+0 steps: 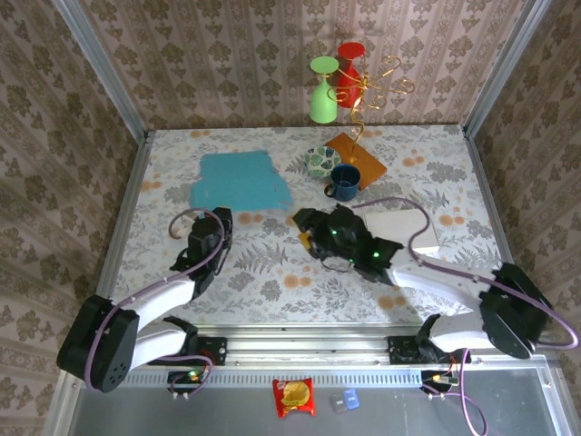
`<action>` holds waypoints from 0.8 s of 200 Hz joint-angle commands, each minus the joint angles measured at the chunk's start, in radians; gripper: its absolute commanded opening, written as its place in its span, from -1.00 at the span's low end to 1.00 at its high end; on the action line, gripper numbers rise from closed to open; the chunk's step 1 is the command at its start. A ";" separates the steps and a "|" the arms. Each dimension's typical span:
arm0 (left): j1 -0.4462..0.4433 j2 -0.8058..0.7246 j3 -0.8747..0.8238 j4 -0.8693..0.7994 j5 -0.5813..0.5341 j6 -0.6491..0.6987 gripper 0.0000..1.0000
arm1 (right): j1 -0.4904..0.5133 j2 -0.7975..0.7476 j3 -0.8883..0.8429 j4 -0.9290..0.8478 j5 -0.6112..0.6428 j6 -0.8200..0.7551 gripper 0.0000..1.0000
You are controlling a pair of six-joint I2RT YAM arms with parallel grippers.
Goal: Fold the paper box
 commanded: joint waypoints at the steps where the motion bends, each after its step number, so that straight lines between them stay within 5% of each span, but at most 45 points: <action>1: -0.061 -0.023 0.013 0.019 -0.151 -0.014 -1.00 | 0.037 0.117 0.088 0.208 0.118 0.097 0.22; 96: -0.176 -0.132 0.000 -0.016 -0.212 -0.021 -1.00 | 0.042 0.387 0.246 0.288 0.077 0.126 0.03; 160: -0.198 -0.170 -0.011 -0.044 -0.200 -0.032 -1.00 | 0.031 0.421 0.301 0.297 0.074 0.123 -0.69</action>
